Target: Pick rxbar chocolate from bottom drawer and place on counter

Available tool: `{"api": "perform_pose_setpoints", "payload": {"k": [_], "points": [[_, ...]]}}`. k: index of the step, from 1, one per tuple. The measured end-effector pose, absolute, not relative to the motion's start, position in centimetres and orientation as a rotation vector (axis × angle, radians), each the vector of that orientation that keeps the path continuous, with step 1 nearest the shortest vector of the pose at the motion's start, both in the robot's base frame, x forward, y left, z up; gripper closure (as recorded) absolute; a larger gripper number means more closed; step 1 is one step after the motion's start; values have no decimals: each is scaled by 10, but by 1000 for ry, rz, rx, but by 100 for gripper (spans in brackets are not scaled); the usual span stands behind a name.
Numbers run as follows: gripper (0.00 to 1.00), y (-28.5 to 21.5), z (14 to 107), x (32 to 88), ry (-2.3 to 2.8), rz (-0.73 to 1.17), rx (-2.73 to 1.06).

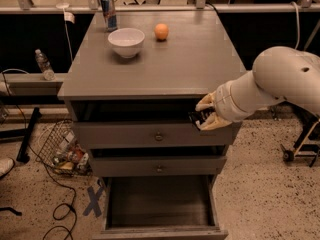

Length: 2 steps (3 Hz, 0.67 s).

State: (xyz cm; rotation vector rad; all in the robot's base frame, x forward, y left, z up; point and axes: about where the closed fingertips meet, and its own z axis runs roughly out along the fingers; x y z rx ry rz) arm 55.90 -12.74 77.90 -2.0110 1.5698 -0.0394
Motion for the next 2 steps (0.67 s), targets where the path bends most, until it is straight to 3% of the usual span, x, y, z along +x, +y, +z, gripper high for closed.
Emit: {"api": "perform_pose_setpoints", "payload": {"k": [2], "points": [[100,-124,807,563,1547,-100,-2014]]}}
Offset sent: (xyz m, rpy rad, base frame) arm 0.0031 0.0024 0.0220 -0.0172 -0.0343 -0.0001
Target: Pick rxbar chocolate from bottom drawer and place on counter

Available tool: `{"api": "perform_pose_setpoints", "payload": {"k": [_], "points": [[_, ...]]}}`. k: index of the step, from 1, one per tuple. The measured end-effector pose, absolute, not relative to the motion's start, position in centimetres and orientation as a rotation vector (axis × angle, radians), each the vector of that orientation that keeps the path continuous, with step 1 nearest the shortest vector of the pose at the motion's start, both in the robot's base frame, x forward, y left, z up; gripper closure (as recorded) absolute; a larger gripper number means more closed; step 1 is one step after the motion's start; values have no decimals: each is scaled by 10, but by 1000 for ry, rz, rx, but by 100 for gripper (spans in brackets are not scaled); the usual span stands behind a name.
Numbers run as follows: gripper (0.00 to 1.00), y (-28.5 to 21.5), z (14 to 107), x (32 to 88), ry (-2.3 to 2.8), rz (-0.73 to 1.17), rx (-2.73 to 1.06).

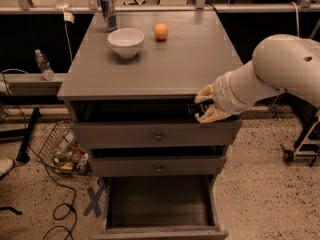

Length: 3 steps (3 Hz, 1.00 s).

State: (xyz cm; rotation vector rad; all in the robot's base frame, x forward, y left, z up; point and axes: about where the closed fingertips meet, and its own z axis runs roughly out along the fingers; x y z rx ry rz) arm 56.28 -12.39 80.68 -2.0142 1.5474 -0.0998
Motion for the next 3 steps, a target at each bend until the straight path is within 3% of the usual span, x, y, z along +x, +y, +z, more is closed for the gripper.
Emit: {"api": "perform_pose_setpoints", "payload": {"k": [3], "points": [[100,-143,885,599,1555,-109,-1984]]}}
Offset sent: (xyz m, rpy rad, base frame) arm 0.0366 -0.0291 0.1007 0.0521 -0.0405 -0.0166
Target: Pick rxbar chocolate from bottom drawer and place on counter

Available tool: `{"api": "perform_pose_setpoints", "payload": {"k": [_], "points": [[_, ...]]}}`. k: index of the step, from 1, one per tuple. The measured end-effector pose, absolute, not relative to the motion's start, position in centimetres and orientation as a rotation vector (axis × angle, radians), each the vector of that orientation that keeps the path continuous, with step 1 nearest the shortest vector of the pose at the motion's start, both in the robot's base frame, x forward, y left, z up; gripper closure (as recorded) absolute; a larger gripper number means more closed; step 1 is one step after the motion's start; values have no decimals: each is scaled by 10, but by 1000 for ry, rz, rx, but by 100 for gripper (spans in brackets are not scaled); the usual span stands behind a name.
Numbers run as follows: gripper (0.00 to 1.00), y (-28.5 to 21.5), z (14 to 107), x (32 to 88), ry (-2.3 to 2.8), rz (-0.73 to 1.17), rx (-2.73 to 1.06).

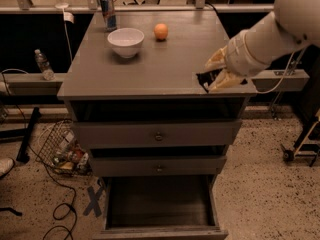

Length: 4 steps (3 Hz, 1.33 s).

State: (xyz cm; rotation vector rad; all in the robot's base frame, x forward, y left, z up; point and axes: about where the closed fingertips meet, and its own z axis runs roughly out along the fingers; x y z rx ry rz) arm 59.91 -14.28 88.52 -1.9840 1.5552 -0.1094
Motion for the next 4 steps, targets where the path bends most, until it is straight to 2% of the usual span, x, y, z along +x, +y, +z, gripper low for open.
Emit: {"api": "perform_pose_setpoints", "payload": {"k": [2,4], "points": [[100,-138,886,658,1717,-76,-1967],[100,-132,852,697,1804,75,-1887]]}}
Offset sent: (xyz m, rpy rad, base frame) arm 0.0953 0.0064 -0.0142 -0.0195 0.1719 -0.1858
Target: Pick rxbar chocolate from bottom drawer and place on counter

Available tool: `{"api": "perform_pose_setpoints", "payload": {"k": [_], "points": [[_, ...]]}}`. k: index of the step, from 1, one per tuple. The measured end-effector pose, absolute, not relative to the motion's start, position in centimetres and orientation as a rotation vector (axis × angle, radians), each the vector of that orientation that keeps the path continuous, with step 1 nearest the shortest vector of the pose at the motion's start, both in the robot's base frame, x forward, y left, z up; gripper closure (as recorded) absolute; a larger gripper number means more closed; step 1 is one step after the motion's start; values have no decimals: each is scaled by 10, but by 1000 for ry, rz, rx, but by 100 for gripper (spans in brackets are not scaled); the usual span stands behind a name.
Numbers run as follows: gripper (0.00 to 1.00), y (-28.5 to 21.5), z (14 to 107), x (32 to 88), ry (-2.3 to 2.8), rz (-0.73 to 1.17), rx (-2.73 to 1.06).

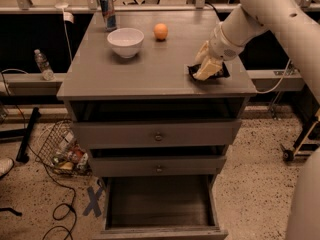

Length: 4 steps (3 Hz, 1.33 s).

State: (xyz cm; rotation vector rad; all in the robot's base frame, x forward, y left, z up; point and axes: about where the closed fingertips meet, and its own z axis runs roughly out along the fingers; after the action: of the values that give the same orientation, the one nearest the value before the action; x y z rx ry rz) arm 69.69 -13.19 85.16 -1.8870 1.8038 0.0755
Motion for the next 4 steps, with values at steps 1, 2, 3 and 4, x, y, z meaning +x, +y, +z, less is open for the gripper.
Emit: {"api": "perform_pose_setpoints", "payload": {"k": [1,2,3,4], "points": [[83,-131,850,700,1801,79,-1884],[59,-129,847,700,1801,84,-1888],[35,-127,844,701,1801,88,-1891],[12,-125,841,701,1801,93,-1894]]}}
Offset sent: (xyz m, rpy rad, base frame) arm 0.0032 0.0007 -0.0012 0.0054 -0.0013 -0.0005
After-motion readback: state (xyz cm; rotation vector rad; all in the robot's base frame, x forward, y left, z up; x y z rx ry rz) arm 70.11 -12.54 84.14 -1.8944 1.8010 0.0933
